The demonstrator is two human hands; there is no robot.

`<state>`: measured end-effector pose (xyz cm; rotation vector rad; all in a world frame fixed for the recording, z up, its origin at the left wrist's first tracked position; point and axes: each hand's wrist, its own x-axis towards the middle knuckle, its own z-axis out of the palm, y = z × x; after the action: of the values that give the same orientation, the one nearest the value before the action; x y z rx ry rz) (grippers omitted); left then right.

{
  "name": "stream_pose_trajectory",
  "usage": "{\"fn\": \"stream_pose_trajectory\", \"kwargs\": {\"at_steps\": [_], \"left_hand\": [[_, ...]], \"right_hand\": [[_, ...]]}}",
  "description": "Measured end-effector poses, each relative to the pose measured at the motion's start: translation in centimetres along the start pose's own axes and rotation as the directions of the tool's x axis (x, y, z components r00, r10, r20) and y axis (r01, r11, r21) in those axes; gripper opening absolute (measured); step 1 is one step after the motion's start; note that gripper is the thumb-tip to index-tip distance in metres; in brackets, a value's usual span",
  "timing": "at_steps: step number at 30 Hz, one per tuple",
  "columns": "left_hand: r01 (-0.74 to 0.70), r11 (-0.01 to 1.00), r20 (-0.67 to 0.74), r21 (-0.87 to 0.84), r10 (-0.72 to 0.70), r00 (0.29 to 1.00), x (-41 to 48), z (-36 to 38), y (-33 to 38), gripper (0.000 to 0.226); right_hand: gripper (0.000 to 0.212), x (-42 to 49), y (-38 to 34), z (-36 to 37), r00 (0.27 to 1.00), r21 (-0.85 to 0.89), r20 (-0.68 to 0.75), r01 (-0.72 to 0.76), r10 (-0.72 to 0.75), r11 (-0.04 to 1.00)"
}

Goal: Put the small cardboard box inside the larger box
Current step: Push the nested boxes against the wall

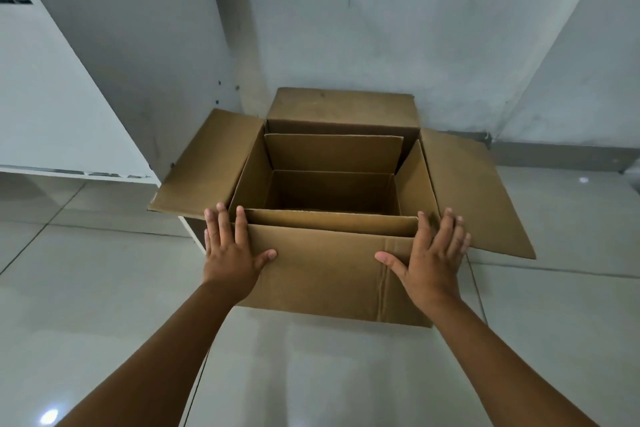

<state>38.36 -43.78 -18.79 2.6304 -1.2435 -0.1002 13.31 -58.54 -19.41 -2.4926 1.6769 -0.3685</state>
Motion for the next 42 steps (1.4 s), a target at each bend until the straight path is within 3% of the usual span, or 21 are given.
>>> {"fn": "stream_pose_trajectory", "kwargs": {"at_steps": [5, 8, 11, 13, 18, 27, 39, 41, 42], "left_hand": [[0.009, 0.998, 0.000, -0.059, -0.009, 1.000, 2.4, 0.4, 0.5, 0.099], [0.111, 0.967, -0.049, -0.231, -0.126, 0.991, 3.0, 0.2, 0.8, 0.114], [0.242, 0.791, -0.010, -0.562, -0.299, 0.954, 3.8, -0.6, 0.9, 0.123], [0.230, 0.717, 0.022, -0.659, -0.287, 0.958, 5.0, -1.1, 0.7, 0.121], [0.125, 0.655, -0.099, -0.745, -0.294, 0.951, 6.5, -0.5, 0.8, 0.098], [0.055, 0.460, -0.184, -0.886, -0.459, 0.869, 6.5, 0.3, 0.7, 0.061], [0.070, 0.398, -0.208, -0.915, -0.612, 0.763, 6.5, -1.1, 0.7, 0.034], [0.061, 0.421, -0.231, -0.905, -0.607, 0.761, 6.5, -1.5, 1.0, 0.030], [0.045, 0.482, -0.278, -0.875, -0.577, 0.768, 6.4, -1.6, 1.2, 0.027]], "right_hand": [[0.117, 2.6, 0.0, 0.6, 0.999, 0.029, -0.043, 0.022, -0.021, 0.999], [0.117, 3.5, 0.0, 1.0, 0.998, 0.037, -0.067, 0.023, -0.020, 0.999], [0.117, 4.4, 0.2, 1.3, 0.996, 0.022, -0.085, 0.025, -0.023, 0.999], [0.118, 4.9, 0.1, 1.5, 0.996, 0.023, -0.087, 0.024, -0.022, 0.999], [0.116, 5.7, -0.1, 1.7, 0.994, 0.022, -0.103, 0.023, -0.020, 0.999], [0.111, 5.8, 0.5, 1.9, 0.992, 0.008, -0.118, 0.035, -0.034, 0.999], [0.118, 5.6, 1.8, 1.0, 0.991, 0.014, -0.127, 0.050, -0.048, 0.999], [0.119, 5.6, 2.2, 0.7, 0.992, 0.011, -0.114, 0.047, -0.045, 0.999], [0.118, 5.6, 2.3, 0.7, 0.993, 0.011, -0.108, 0.048, -0.046, 0.999]]}}
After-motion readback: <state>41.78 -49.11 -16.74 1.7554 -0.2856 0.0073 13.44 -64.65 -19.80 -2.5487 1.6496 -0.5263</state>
